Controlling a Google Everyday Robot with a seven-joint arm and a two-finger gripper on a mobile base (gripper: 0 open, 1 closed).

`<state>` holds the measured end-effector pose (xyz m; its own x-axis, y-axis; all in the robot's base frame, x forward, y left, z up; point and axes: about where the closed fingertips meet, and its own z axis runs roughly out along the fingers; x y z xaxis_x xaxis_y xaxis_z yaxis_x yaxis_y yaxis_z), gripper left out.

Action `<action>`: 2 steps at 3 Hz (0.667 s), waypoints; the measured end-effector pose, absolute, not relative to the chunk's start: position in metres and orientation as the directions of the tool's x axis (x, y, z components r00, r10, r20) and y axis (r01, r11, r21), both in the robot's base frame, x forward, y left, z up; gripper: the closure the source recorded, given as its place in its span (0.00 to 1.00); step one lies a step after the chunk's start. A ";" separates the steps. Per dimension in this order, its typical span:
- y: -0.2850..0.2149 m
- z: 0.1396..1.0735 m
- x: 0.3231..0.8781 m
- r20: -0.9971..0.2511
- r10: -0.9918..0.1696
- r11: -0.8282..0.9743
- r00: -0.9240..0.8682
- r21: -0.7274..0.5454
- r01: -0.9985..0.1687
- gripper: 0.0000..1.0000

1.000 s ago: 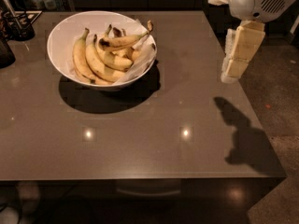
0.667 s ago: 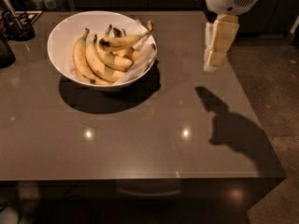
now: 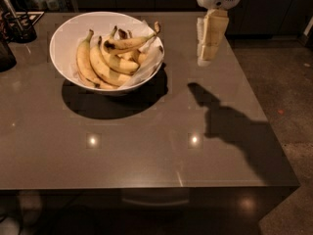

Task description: Pick banana from white bowl

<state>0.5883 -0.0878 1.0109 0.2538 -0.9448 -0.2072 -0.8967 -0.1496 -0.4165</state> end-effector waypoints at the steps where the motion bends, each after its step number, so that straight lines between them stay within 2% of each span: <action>1: -0.080 1.006 0.591 -0.219 -0.937 -0.162 0.271 -0.414 -0.896 0.00; 2: -0.054 1.000 0.617 -0.233 -0.917 -0.209 0.324 -0.410 -0.888 0.00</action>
Offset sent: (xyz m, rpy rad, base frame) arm 0.0709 0.0769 -0.0035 0.0600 0.0046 0.1672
